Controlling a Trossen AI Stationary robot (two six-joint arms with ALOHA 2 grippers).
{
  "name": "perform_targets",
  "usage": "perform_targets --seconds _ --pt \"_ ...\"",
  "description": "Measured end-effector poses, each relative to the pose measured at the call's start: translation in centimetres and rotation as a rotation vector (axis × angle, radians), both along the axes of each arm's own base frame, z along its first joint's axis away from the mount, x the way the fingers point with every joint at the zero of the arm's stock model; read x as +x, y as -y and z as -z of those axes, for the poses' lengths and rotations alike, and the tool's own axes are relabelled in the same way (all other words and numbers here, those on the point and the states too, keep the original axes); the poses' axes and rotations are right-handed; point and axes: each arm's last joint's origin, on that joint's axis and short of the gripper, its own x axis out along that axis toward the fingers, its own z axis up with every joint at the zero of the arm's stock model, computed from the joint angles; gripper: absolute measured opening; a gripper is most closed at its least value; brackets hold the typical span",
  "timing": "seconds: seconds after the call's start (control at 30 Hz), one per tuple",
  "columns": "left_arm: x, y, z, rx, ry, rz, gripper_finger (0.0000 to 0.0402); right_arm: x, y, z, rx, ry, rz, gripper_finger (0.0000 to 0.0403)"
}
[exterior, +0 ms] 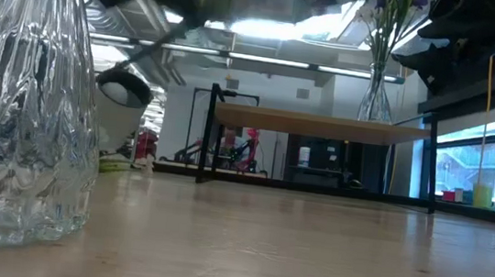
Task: Pick and place flowers into a vace then onto a shelf
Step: Put the violet flowers into the transparent vase
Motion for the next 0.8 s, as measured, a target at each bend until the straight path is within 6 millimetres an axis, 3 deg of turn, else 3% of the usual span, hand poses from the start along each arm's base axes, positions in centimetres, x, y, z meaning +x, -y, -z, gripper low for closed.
perform_targets --seconds 0.2,0.4,0.57,0.8 --pt "-0.8 1.2 -5.8 0.179 0.345 0.120 0.0012 0.0 0.0 0.0 -0.002 0.001 -0.001 0.0228" --pt "-0.9 4.3 -8.8 0.311 0.553 0.327 0.0012 0.0 0.0 0.0 -0.002 0.001 -0.001 0.0228" --pt "-0.5 6.7 -8.6 0.380 0.608 0.371 0.0012 0.0 0.0 0.0 -0.003 0.001 -0.001 0.0228" --pt "0.7 9.2 -6.4 0.346 0.615 0.426 0.0012 0.0 0.0 0.0 -0.005 0.001 -0.002 0.0228"
